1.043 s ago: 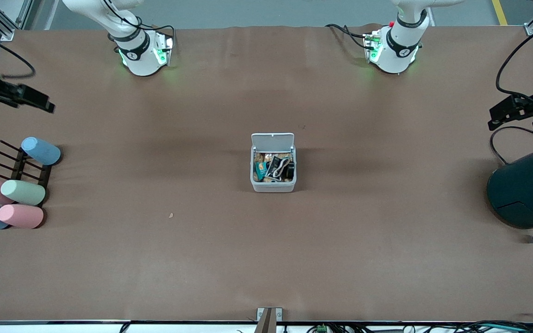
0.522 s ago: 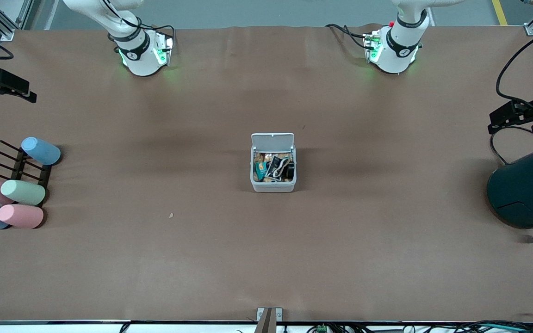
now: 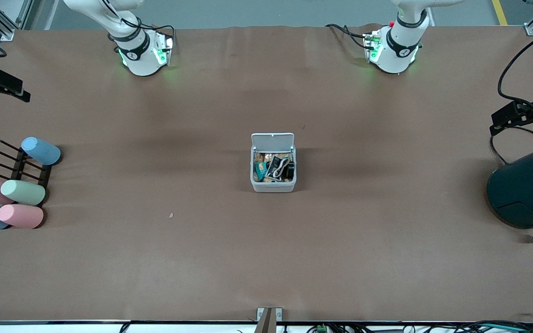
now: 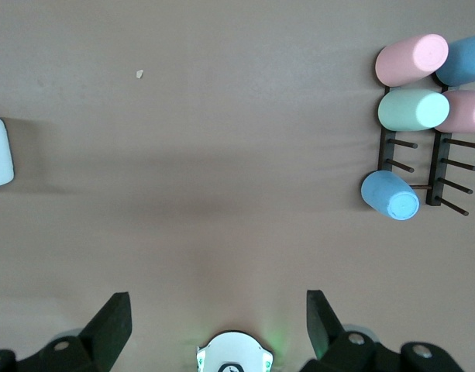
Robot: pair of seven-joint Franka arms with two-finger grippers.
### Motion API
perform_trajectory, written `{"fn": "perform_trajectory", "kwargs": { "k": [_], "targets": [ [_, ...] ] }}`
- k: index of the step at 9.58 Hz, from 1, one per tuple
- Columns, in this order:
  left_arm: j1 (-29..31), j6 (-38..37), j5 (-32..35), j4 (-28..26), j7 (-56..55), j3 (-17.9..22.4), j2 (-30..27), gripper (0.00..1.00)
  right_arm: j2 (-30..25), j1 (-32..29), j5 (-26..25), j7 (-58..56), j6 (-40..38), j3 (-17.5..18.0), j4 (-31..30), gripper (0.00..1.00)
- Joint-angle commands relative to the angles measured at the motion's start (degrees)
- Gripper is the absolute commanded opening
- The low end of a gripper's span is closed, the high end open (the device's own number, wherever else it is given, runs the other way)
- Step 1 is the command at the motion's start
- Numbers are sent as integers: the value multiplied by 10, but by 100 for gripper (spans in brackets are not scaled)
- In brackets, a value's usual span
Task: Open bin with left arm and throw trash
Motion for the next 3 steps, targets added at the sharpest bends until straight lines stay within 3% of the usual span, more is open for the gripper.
{"fn": "perform_trajectory", "kwargs": {
  "k": [1, 3],
  "targets": [
    [-1, -6, -5, 16, 5, 0, 7, 100, -1, -73, -20, -3, 0, 80, 5, 99],
    [-1, -7, -6, 16, 5, 0, 7, 100, -1, -76, -22, -1, 0, 84, 5, 99]
  ]
}}
